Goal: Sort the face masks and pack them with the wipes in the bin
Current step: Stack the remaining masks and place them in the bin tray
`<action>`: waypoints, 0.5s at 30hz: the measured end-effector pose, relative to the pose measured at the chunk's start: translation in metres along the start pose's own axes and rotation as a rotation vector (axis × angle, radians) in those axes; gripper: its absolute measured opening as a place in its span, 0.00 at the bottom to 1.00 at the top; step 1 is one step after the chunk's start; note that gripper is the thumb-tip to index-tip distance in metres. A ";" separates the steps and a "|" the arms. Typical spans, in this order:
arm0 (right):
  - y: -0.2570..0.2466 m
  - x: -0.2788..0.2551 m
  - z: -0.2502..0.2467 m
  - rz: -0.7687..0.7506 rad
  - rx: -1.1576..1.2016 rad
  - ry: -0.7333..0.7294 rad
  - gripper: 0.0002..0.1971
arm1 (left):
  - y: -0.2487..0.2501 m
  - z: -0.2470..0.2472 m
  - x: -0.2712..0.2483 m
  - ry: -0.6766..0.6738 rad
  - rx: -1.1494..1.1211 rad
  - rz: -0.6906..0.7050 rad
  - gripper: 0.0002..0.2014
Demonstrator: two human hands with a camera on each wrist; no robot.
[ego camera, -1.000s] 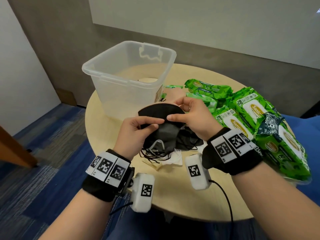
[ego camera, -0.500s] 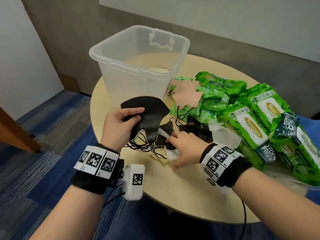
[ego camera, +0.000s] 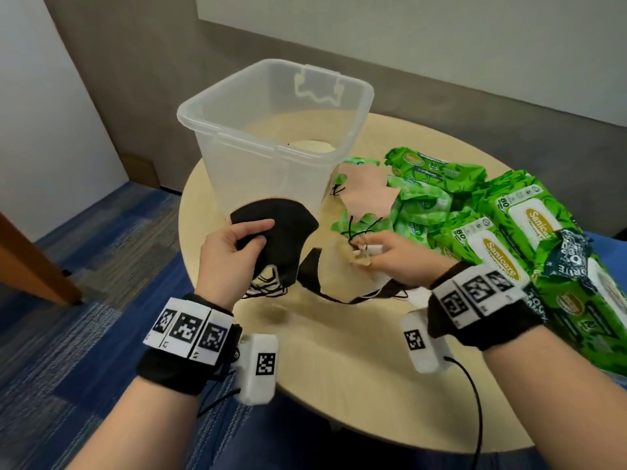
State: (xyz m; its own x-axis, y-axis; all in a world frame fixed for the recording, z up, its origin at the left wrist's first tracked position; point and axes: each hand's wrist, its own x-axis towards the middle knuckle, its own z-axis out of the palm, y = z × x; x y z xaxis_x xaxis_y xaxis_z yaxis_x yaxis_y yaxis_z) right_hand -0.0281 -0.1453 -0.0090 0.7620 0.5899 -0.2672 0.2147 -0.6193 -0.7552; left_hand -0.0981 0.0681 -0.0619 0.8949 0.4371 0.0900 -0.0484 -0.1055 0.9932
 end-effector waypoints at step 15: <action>0.000 -0.021 -0.017 -0.216 0.756 0.033 0.11 | 0.036 0.056 -0.032 -0.378 -0.302 -0.042 0.29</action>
State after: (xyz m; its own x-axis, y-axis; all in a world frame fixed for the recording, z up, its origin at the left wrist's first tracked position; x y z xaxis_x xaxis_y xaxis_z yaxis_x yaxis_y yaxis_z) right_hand -0.0339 -0.1665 0.0074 0.7708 0.6343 -0.0588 -0.1048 0.0352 -0.9939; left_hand -0.1034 0.0005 -0.0334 0.9946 0.0740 0.0722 -0.0854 0.1941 0.9773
